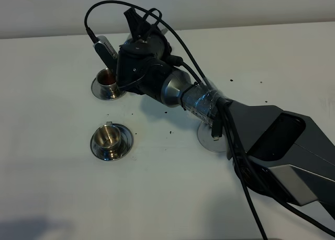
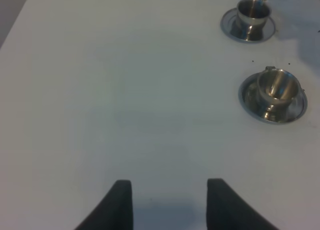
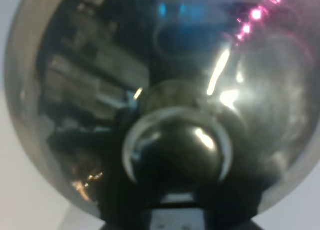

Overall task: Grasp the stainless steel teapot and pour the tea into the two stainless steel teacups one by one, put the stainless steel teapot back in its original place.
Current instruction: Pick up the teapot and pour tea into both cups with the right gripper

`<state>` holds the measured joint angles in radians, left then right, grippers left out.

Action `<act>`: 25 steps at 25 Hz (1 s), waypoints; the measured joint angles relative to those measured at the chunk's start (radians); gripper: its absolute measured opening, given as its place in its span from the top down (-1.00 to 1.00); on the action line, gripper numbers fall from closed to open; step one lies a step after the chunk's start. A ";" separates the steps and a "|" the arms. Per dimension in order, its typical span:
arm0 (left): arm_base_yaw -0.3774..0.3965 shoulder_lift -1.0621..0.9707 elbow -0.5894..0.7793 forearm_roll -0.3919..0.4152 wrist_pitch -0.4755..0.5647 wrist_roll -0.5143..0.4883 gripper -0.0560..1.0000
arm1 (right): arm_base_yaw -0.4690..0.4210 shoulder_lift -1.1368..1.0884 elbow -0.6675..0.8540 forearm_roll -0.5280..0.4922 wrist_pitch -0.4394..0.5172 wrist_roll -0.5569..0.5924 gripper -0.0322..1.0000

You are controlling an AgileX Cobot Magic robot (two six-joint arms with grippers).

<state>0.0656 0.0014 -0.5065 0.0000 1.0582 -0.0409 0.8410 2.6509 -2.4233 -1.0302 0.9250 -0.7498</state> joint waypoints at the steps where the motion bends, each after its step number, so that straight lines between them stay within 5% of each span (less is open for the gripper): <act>1: 0.000 0.000 0.000 0.000 0.000 0.000 0.16 | 0.000 0.000 0.000 0.014 0.000 0.000 0.59; 25: 0.000 0.000 0.000 0.000 0.000 0.000 0.16 | 0.001 -0.072 0.000 0.193 0.088 0.047 0.59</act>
<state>0.0656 0.0014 -0.5065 0.0000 1.0582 -0.0409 0.8418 2.5788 -2.4233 -0.8372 1.0127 -0.7023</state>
